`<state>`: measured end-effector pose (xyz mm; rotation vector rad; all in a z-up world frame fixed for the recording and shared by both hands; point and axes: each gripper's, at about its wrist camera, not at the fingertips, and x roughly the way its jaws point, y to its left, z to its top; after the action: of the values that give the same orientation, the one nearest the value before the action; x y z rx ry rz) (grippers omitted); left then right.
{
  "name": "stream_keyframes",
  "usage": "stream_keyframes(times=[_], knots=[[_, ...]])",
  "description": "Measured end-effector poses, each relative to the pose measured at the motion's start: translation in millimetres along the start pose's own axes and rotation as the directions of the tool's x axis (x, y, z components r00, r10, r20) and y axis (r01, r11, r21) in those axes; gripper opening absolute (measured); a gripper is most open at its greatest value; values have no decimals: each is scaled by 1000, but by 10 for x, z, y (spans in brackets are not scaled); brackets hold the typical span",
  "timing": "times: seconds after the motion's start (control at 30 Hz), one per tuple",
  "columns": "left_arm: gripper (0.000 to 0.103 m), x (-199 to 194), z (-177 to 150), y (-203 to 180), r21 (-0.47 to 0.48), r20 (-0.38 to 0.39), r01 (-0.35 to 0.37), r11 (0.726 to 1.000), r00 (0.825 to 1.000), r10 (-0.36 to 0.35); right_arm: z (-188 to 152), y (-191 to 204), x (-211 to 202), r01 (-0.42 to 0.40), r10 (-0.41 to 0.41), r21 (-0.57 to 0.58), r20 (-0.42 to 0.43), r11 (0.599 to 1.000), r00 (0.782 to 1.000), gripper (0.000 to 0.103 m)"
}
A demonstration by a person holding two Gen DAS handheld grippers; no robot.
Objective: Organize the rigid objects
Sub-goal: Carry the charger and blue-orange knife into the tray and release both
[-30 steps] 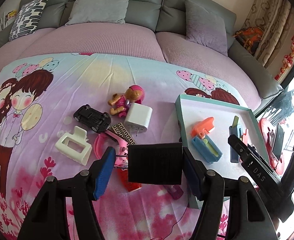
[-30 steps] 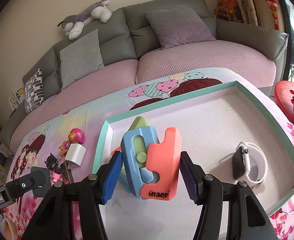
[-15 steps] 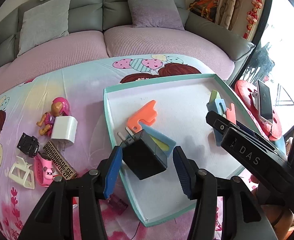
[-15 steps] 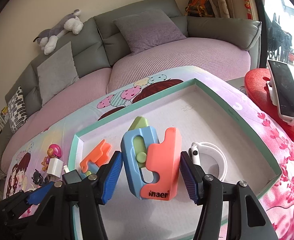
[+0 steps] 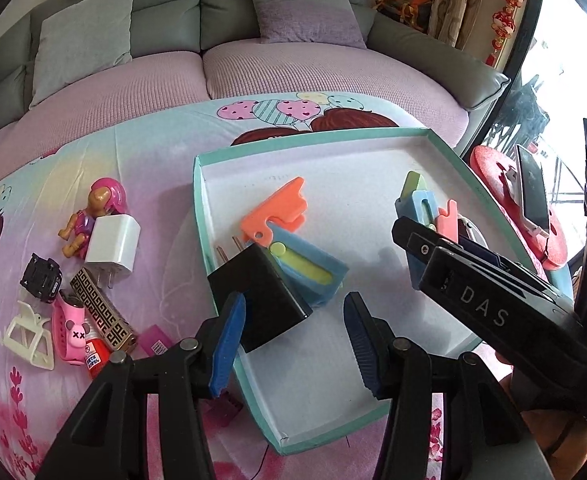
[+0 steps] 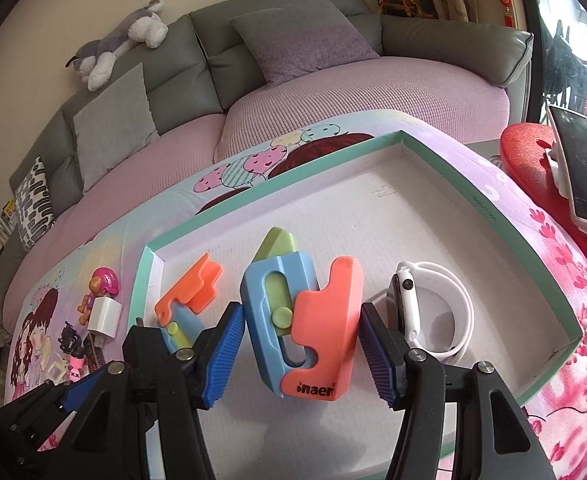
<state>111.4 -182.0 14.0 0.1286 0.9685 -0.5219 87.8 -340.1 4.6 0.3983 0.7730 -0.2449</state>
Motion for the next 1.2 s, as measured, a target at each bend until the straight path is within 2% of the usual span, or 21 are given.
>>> stream_keyframes(times=[0.27,0.53,0.6,0.67,0.73,0.9,0.97,1.0,1.03,1.13,1.2], knots=[[53,-127,12,59,-17,31,3,1000,1000,-2,-13,24,21,17,-17,-17,-7,1000,1000,62],[53,-259,31,236,-73,68,-15,997,997,20,-7,79,19,22,-22,-35,6,999,1000,62],[53,-279,32,292,-89,76,-23,996,997,30,-8,87,0,21,-20,-41,17,999,1000,66],[56,-286,37,349,-109,81,-33,994,996,42,-5,99,-14,21,-20,-46,25,999,999,74],[62,-295,38,412,-132,86,-37,991,995,48,-4,104,-24,15,-13,-48,29,999,999,74],[63,-300,22,563,-191,95,-66,979,992,85,3,101,-26,15,-14,-45,33,999,999,75],[73,-287,14,625,-210,90,-88,974,990,109,3,96,-24,15,-14,-41,34,999,999,75],[88,-278,7,656,-221,86,-104,970,988,125,3,96,-23,15,-14,-40,34,999,999,76],[91,-271,1,687,-231,84,-120,965,986,143,4,98,-17,15,-14,-40,34,999,999,79],[92,-254,-18,783,-267,75,-151,952,981,176,5,93,-24,14,-12,-40,40,999,999,97],[94,-238,-37,837,-287,68,-165,944,979,192,9,93,-26,5,-3,-39,44,999,999,101]])
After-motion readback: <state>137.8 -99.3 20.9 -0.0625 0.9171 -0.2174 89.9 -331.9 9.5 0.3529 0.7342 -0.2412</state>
